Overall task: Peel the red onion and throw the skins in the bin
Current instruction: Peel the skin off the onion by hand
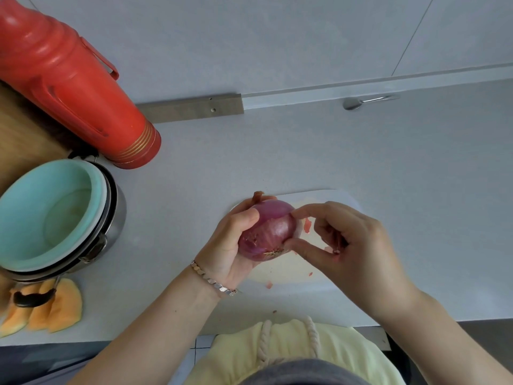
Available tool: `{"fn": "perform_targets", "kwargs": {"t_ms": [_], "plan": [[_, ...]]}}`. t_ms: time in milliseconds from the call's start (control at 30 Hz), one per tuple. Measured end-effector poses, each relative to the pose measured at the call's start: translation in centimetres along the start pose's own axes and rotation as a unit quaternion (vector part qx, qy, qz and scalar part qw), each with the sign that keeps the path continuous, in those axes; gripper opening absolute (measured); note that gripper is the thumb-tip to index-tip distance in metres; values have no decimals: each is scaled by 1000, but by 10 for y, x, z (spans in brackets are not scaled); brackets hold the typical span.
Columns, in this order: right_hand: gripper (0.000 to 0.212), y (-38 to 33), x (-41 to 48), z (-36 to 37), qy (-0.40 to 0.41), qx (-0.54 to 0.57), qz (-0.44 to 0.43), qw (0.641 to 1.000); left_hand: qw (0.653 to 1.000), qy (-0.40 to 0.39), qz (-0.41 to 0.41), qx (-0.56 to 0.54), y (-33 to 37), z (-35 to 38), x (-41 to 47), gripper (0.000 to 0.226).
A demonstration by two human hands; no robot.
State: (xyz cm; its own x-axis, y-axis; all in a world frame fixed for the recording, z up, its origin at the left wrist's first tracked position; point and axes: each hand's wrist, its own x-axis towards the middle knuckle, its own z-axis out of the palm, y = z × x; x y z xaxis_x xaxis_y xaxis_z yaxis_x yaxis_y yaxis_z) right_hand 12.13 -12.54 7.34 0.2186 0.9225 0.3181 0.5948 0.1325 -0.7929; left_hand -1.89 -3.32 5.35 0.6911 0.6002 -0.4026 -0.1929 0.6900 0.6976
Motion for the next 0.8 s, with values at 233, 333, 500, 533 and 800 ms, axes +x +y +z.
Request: {"fn": "perform_targets", "kwargs": {"t_ms": [233,333,500,533,800], "plan": [[21,2,1,-1,-6,-23,-9,1000,1000,26,-5,8,-3,-2,0,79],[14,2,-1,2,-2,-34,-16,999,999,39,-13,9,-5,-1,0,80],[14,2,-7,12,8,-11,-16,1000,998,52,-19,16,-2,-1,0,56],[14,3,-6,11,18,-3,-10,1000,998,49,-19,22,-1,-1,0,64],[26,4,3,6,30,23,-1,999,999,37,-5,18,-3,-4,2,67]]}}
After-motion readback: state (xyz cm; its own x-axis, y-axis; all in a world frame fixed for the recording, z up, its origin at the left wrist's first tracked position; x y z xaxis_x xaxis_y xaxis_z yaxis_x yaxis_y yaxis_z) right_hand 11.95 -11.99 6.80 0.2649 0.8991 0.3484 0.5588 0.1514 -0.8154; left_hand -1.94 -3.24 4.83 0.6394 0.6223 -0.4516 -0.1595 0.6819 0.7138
